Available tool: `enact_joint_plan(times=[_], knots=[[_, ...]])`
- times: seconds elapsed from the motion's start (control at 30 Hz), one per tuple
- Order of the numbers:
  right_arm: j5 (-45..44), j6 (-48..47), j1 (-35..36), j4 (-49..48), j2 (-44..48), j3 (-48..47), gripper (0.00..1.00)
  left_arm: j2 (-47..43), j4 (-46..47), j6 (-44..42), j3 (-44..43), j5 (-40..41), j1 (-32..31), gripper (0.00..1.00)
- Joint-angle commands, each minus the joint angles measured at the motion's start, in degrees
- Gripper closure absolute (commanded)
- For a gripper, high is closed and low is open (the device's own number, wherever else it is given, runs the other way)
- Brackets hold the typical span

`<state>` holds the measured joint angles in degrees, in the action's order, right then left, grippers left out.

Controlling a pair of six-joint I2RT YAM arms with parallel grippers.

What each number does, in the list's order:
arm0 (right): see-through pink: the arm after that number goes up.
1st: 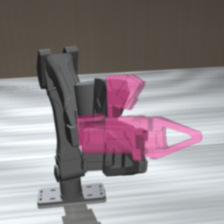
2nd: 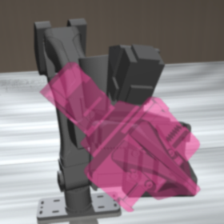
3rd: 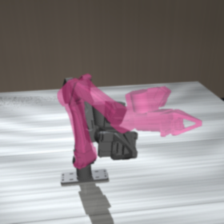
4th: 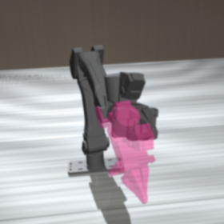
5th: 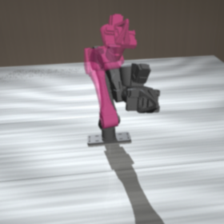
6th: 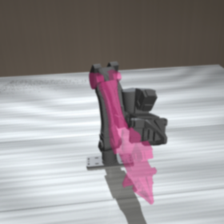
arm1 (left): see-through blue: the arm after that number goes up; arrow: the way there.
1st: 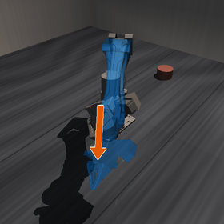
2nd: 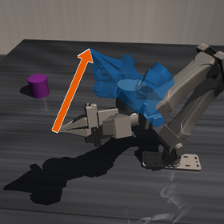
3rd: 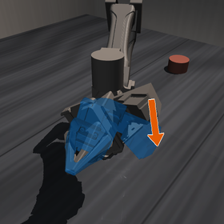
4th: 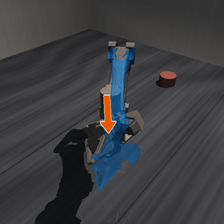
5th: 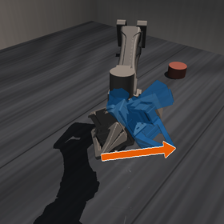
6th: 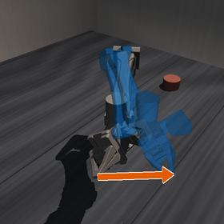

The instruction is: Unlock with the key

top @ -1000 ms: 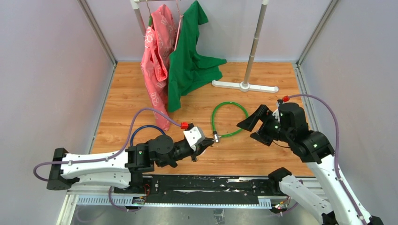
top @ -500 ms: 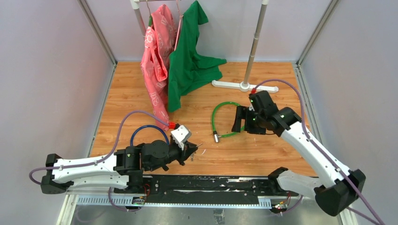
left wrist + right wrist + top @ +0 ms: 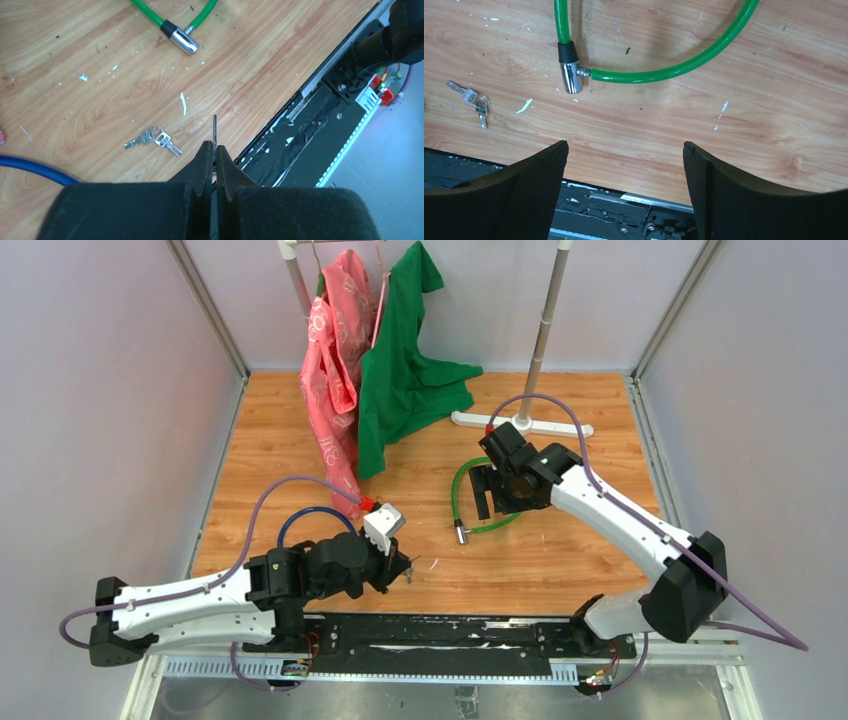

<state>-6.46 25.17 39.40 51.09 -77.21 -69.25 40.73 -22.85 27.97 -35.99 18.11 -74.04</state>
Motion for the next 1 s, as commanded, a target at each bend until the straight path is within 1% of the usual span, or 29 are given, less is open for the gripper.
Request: enact_joint_plan(times=[0.0, 0.13, 0.2, 0.4, 0.47, 0.67, 0.83, 0.97], knots=[[-1.5, -1.8, 0.7, 2.5, -3.8, -2.7, 0.13, 1.1, -3.2, 1.4, -2.2, -1.5, 0.2, 1.00], [0.2, -2.0, 0.7, 3.4, -7.7, -4.1, 0.13, 0.9, -0.4, 2.2, -0.2, -2.4, 0.2, 1.00], [1.8, -2.2, 0.8, 3.5, -9.1, -4.8, 0.13, 1.0, 0.0, 2.8, 0.6, -1.1, 0.2, 1.00], [5.5, -3.1, 0.8, 3.1, -13.0, -6.2, 0.12, -0.7, 1.3, 3.1, 2.2, -0.8, 0.2, 1.00], [8.2, -3.3, 0.7, 2.8, -14.4, -6.8, 0.13, -1.5, 1.4, 3.2, 2.8, -0.6, 0.3, 1.00], [11.1, -2.9, 0.7, 2.1, -19.2, -9.1, 0.14, -2.8, 1.7, 4.6, 4.5, -0.3, 0.9, 1.00], [14.6, -3.5, 1.1, -1.5, -22.7, -10.0, 0.17, -3.7, 3.0, 6.1, 5.8, -0.7, 1.0, 1.00], [15.3, -6.0, 1.8, -5.8, -25.6, -10.4, 0.20, -3.7, 3.2, 6.6, 6.1, -0.9, 1.0, 1.00]])
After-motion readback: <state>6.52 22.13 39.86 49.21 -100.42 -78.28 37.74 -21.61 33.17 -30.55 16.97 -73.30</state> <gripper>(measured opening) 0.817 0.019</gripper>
